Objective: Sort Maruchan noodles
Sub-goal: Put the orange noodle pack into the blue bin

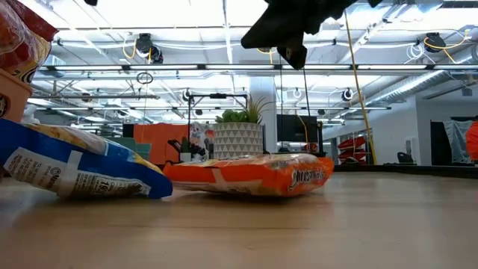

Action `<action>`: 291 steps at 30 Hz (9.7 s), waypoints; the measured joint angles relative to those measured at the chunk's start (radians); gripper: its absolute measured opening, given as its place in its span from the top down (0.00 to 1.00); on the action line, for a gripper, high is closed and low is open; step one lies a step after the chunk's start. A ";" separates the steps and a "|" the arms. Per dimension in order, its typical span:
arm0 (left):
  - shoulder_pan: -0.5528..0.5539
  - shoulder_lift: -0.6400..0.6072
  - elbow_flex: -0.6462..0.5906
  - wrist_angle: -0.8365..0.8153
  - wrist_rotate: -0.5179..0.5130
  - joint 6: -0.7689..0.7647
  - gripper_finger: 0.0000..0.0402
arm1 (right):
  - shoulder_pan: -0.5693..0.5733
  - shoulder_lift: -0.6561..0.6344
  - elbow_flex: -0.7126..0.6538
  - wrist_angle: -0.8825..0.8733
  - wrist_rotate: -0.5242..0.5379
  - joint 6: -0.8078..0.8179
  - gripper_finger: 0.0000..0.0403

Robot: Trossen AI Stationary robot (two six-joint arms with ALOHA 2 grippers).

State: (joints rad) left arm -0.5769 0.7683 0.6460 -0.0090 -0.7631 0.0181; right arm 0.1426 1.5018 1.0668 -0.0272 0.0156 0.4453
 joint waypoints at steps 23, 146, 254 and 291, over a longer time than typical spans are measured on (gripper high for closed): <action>0.153 0.082 0.000 -0.097 0.067 -0.205 0.52 | 0.268 0.051 -0.193 -0.062 0.158 0.065 0.51; 0.234 0.310 0.001 0.409 0.285 -0.007 0.03 | 0.152 -0.198 -0.193 0.471 0.608 -0.876 1.00; 1.291 -0.180 -0.139 -0.010 0.449 -0.328 0.82 | 0.355 -0.306 -0.193 0.494 0.978 -1.010 0.62; 1.405 -0.180 -0.409 0.018 0.494 -0.524 0.80 | 0.376 -0.306 -0.193 0.486 0.978 -1.034 0.62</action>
State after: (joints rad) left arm 0.8282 0.5888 0.2371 0.0086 -0.2691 -0.5055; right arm 0.5190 1.1961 0.8734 0.4587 0.9931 -0.5884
